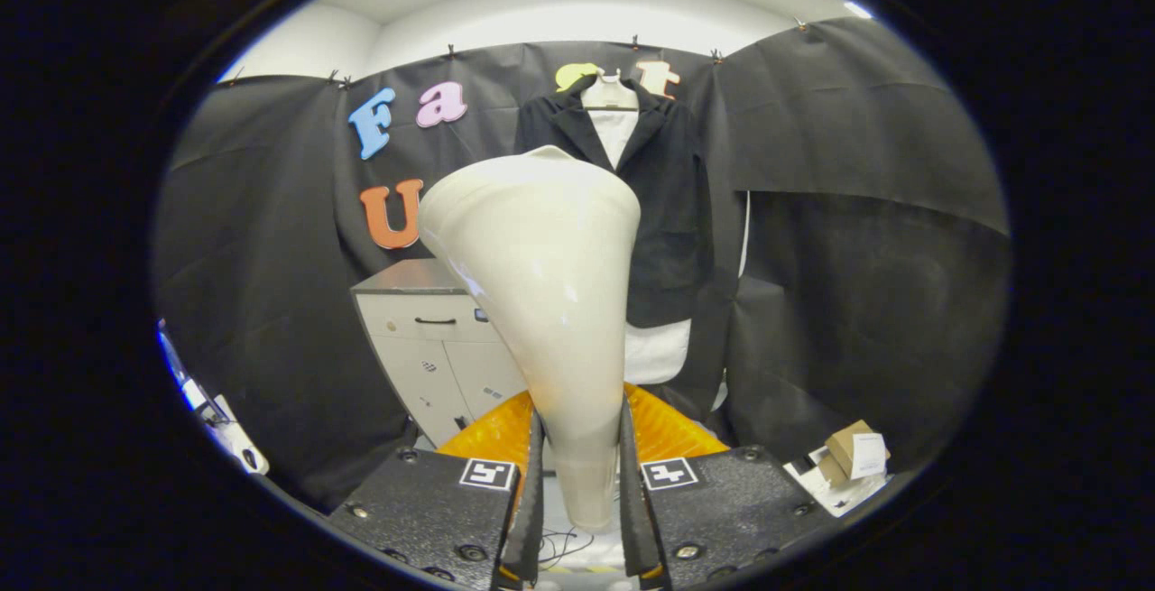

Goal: Iron the clothes twice with a garment steamer, once on the left side and once on the right side.

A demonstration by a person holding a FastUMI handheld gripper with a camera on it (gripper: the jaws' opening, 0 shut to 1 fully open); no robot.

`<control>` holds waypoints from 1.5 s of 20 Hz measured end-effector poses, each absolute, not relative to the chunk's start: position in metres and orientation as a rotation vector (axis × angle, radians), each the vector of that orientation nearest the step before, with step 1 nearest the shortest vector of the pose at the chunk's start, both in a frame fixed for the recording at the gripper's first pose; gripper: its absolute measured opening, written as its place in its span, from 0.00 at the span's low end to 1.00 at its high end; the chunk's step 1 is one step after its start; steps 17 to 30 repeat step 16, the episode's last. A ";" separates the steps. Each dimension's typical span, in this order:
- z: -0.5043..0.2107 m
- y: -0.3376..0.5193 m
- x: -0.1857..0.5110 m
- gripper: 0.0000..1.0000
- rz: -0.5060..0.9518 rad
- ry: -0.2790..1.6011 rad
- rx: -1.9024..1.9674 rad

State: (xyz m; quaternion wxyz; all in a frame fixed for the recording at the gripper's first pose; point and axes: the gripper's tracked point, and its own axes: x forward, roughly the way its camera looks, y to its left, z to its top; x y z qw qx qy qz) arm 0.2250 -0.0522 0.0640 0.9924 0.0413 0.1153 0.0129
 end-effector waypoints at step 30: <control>0.065 -0.026 0.207 0.38 0.002 0.220 0.068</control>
